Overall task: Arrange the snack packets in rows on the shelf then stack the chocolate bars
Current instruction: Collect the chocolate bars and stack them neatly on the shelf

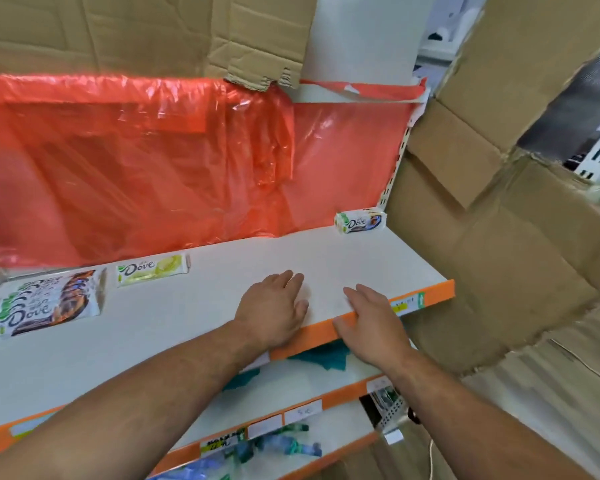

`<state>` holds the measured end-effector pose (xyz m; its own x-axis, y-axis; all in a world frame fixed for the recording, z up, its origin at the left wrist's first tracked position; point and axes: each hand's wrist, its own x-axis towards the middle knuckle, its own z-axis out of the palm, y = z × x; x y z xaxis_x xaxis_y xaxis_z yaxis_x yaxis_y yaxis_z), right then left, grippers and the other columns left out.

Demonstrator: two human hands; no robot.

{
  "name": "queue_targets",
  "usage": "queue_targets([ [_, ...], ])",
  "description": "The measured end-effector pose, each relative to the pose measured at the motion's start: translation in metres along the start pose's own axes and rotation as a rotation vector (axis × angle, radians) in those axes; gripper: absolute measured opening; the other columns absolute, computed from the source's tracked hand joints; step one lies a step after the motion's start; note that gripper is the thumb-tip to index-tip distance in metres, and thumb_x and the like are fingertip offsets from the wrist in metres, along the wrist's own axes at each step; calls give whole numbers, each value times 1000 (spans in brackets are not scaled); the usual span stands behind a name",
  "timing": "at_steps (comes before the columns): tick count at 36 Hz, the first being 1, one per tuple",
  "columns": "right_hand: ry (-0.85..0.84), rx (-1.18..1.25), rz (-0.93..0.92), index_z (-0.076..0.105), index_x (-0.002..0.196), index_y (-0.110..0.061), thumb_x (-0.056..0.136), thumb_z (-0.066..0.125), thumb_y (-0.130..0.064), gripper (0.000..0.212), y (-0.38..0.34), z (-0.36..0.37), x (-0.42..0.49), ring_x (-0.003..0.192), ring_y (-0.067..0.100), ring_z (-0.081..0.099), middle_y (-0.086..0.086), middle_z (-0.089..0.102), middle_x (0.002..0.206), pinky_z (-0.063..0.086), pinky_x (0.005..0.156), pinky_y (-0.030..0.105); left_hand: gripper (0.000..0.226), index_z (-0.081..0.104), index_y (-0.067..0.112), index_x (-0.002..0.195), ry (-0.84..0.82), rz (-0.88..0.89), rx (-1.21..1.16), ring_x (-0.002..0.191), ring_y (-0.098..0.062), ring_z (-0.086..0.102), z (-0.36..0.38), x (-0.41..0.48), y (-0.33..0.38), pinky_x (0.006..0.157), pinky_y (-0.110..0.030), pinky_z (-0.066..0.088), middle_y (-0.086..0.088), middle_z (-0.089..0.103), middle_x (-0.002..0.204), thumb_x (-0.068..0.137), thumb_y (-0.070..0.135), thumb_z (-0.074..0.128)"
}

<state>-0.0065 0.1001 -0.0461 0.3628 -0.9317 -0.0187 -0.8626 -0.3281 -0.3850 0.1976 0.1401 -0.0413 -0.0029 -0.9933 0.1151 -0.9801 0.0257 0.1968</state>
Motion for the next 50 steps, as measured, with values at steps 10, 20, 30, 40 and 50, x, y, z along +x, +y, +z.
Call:
queue_targets([
  [10, 22, 21, 82, 33, 154, -22, 96, 58, -44, 67, 61, -12, 45, 148, 20, 20, 1, 25, 162, 22, 119, 31, 59, 25, 24, 155, -35, 79, -44, 141, -24, 36, 24, 93, 32, 111, -38, 37, 0, 29, 160, 101, 47, 33],
  [20, 108, 8, 118, 35, 154, -23, 96, 57, -42, 65, 103, -34, 120, 147, 14, 24, -3, 30, 160, 23, 118, 27, 57, 27, 23, 153, -21, 120, -27, 131, -24, 46, 32, 187, 44, 98, -37, 45, 1, 39, 152, 101, 46, 33],
  [30, 87, 20, 97, 41, 150, -22, 96, 58, -38, 59, 123, -33, 193, 137, 15, 42, -2, 44, 149, 30, 111, 26, 49, 36, 18, 141, -11, 14, -97, 103, -33, 60, 53, 247, 38, 75, -38, 48, -10, 49, 129, 98, 41, 41],
  [40, 72, 72, 41, 37, 151, -23, 88, 65, -24, 69, 152, -32, 277, 113, 28, 58, 10, 47, 135, 47, 99, 38, 51, 43, 25, 140, 90, -137, -114, 97, -35, 64, 61, 276, 31, 79, -35, 51, -7, 62, 115, 92, 39, 47],
  [50, 82, 29, -30, 46, 140, -24, 85, 67, -19, 59, 160, -27, 302, 111, 31, 59, 7, 48, 135, 51, 89, 39, 50, 51, 37, 135, 163, -134, -50, 94, -30, 66, 76, 279, 29, 78, -33, 51, 0, 68, 108, 88, 40, 35],
])
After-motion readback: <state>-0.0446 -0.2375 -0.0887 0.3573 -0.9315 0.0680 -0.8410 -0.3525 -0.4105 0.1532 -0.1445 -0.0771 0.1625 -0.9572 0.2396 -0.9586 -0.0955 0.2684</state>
